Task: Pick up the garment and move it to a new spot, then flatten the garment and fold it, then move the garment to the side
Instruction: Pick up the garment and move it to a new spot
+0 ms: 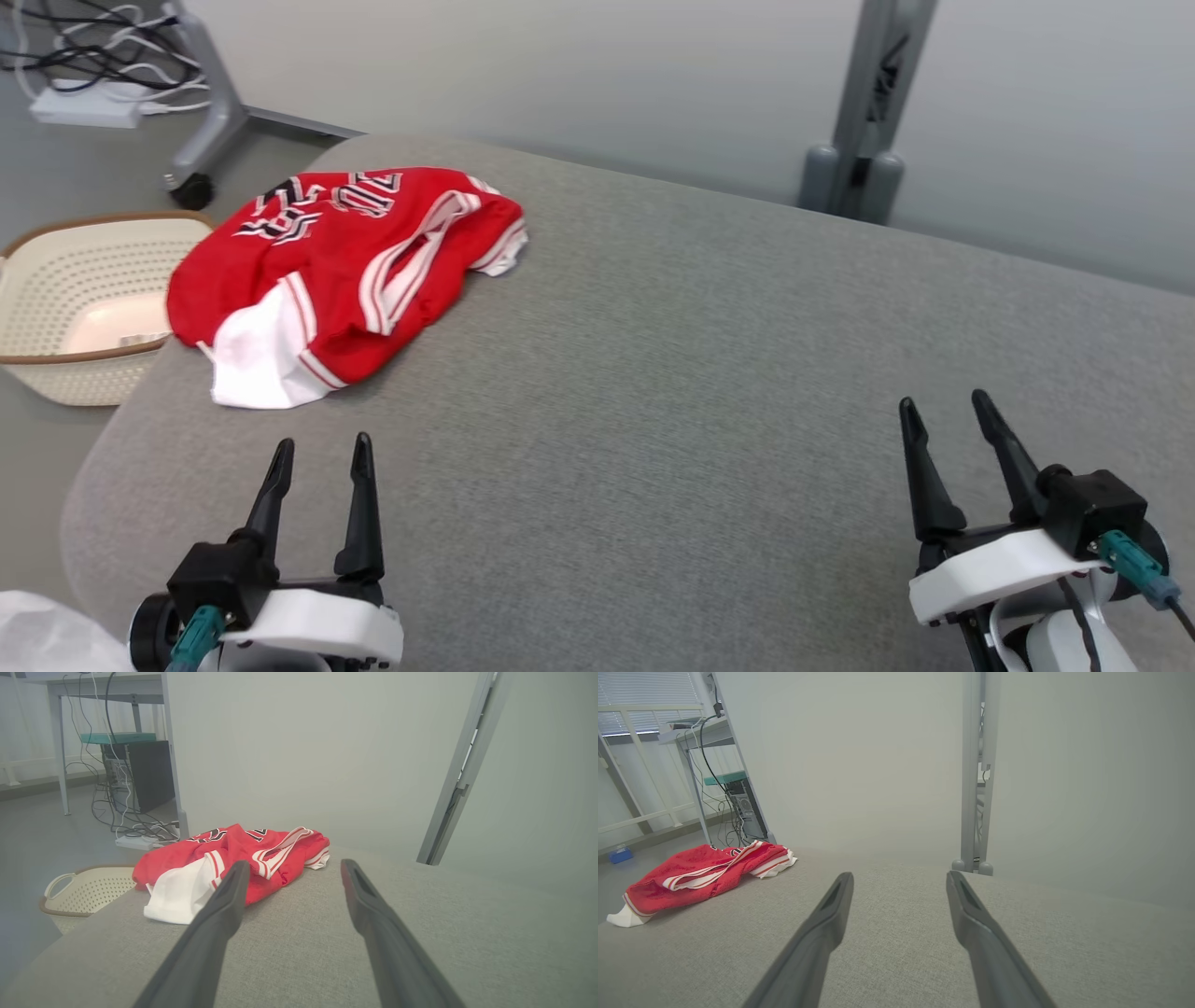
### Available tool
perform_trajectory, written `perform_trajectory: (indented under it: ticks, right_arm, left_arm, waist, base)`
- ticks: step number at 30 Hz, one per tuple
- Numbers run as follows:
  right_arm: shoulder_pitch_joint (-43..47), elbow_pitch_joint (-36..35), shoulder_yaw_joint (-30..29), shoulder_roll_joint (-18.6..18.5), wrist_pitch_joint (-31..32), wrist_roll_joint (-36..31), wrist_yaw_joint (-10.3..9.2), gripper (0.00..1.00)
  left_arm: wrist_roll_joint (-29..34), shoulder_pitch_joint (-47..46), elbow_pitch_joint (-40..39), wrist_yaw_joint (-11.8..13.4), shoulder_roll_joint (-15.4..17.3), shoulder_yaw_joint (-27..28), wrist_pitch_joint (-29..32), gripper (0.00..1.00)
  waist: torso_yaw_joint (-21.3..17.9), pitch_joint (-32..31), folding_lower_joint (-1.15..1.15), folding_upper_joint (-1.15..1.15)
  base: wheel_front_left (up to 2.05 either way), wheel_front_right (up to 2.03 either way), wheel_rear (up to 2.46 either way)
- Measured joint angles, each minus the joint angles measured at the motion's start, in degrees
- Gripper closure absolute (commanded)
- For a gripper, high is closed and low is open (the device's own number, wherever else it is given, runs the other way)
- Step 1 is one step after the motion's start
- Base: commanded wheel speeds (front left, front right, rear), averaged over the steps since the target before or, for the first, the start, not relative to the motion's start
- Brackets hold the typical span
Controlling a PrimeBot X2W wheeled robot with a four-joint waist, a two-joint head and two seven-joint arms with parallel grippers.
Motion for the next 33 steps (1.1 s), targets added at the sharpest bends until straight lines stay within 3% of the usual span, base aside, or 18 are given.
perform_trajectory:
  ticks: [14, 26, 33]
  right_arm:
    - [1.83, 0.36, 4.23, 0.04, 0.0, 4.25, 0.0, 0.0]
    - [1.61, 1.18, 5.27, 0.04, 0.0, 4.7, 0.0, 0.0]
    - [-0.96, -0.63, 5.72, 0.02, 0.0, 1.18, 0.0, 0.0]
  left_arm:
    - [0.73, 4.36, -1.82, -1.57, 0.04, 4.9, 0.0, 0.0]
    - [0.77, 4.22, -2.86, -2.69, -0.04, 7.58, 0.0, 0.0]
    - [0.18, -3.68, -3.61, -4.7, 0.01, 13.0, 0.0, 0.0]
  waist:
    - [8.27, -4.89, 0.0, 0.0]
    - [8.4, -4.74, 0.0, 0.0]
    - [6.75, -0.69, 0.0, 0.0]
  base:
    - [0.0, 0.0, 0.0]
    - [0.0, 0.0, 0.0]
    - [0.0, 0.0, 0.0]
